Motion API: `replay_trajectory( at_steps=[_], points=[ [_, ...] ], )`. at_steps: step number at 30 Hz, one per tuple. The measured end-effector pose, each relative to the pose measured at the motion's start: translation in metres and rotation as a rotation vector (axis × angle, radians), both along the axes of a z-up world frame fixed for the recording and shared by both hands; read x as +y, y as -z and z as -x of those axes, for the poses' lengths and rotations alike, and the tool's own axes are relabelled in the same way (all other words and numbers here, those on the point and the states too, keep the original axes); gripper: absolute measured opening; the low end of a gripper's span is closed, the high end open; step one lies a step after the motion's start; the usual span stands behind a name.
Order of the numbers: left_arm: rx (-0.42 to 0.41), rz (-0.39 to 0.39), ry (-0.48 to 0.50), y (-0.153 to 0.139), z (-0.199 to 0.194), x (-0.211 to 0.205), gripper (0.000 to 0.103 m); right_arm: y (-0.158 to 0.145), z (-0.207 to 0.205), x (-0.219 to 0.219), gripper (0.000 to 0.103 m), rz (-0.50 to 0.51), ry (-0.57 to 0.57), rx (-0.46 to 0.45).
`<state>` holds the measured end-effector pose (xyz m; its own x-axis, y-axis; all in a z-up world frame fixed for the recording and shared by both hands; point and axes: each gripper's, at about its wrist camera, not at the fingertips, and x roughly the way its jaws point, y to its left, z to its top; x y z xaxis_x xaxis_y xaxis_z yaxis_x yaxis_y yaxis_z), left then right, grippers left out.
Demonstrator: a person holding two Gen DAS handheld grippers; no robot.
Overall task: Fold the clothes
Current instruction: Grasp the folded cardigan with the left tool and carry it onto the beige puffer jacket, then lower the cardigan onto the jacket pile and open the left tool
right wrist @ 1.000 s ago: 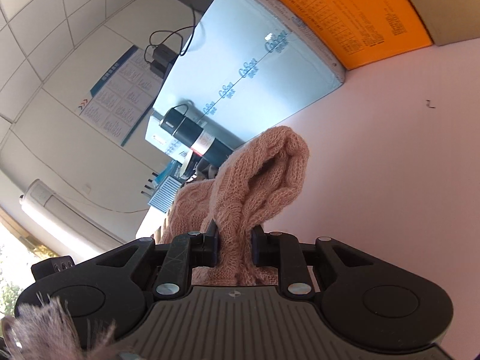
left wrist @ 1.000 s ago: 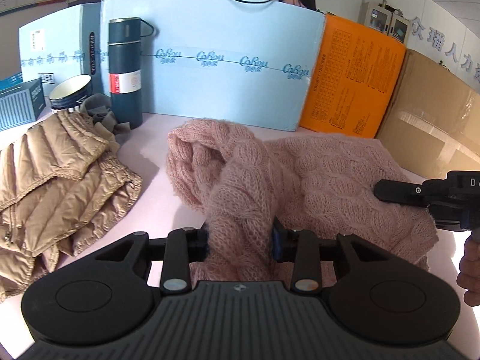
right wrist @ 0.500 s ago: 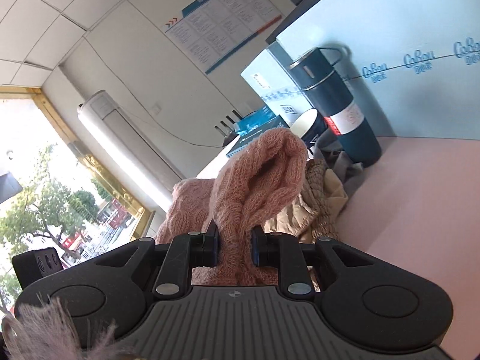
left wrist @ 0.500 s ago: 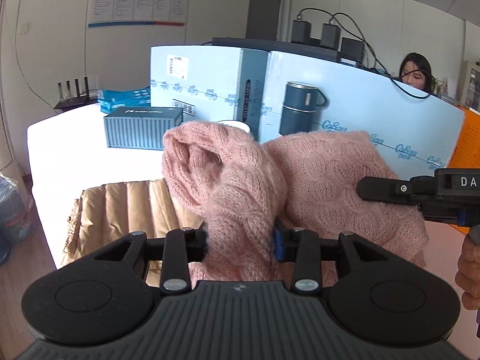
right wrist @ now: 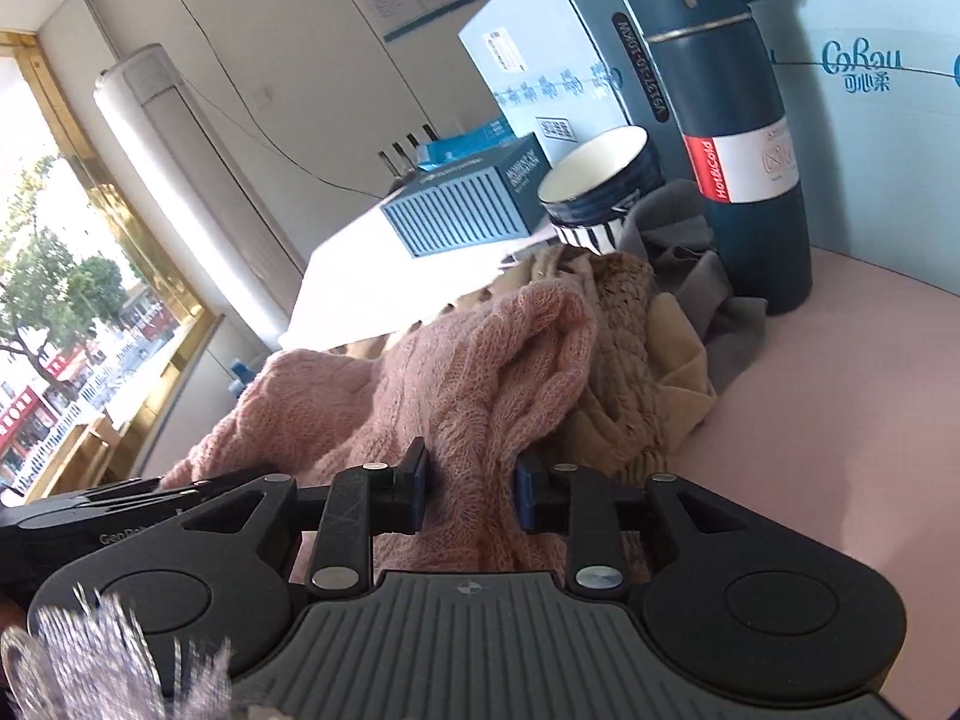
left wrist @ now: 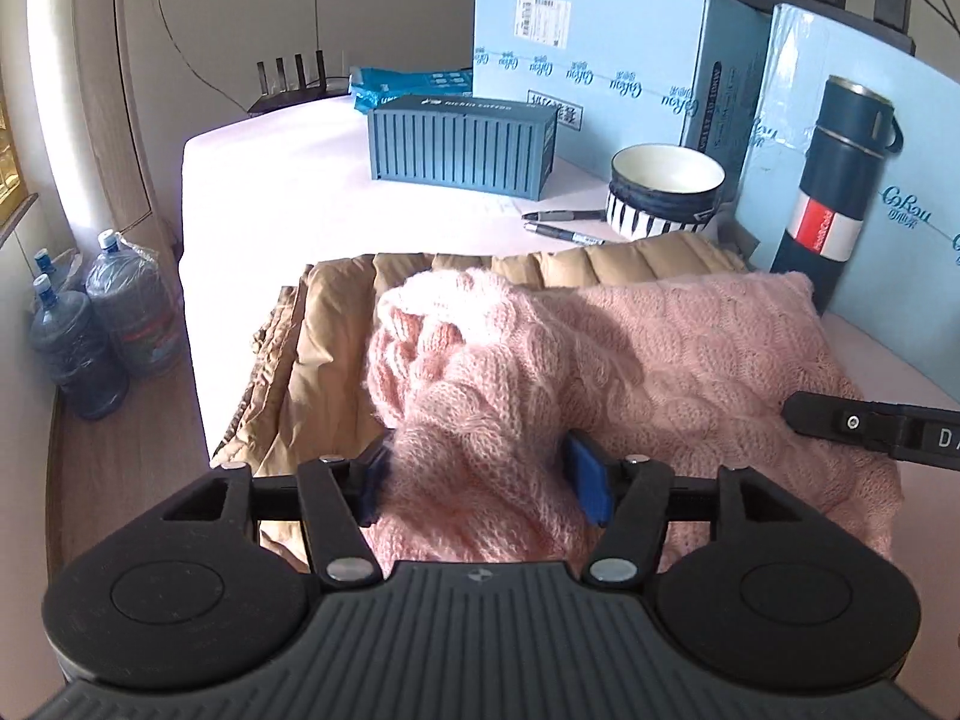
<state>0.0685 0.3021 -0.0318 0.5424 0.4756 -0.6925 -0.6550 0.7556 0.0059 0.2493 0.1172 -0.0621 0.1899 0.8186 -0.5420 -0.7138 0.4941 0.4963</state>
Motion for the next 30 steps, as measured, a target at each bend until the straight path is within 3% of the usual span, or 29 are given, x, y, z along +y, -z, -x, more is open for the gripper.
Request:
replay_trajectory(
  at_steps=[1, 3, 6, 10, 19, 23, 30],
  points=[
    [0.016, -0.003, -0.017, 0.004, -0.001, 0.0, 0.074, 0.006, -0.002, 0.0, 0.041, 0.007, 0.005, 0.001],
    [0.03, -0.003, -0.026, 0.01, -0.003, 0.0, 0.08, 0.014, -0.005, -0.002, 0.043, 0.01, 0.004, 0.001],
    [0.051, -0.012, -0.03, 0.014, -0.006, -0.001, 0.083, 0.011, -0.001, -0.001, 0.047, 0.034, -0.01, -0.047],
    [0.064, -0.028, -0.039, 0.009, -0.005, -0.003, 0.084, 0.001, 0.004, -0.008, 0.068, 0.035, 0.037, -0.092],
    [0.054, -0.029, -0.075, -0.013, 0.021, -0.024, 0.087, -0.012, 0.032, -0.055, 0.08, -0.03, 0.164, -0.048],
    [0.062, -0.032, -0.073, -0.016, 0.035, -0.04, 0.088, -0.011, 0.058, -0.075, 0.088, -0.013, 0.206, -0.026],
    [0.088, -0.011, -0.065, -0.015, 0.062, -0.066, 0.089, -0.004, 0.101, -0.097, 0.09, 0.033, 0.252, 0.048]
  ],
)
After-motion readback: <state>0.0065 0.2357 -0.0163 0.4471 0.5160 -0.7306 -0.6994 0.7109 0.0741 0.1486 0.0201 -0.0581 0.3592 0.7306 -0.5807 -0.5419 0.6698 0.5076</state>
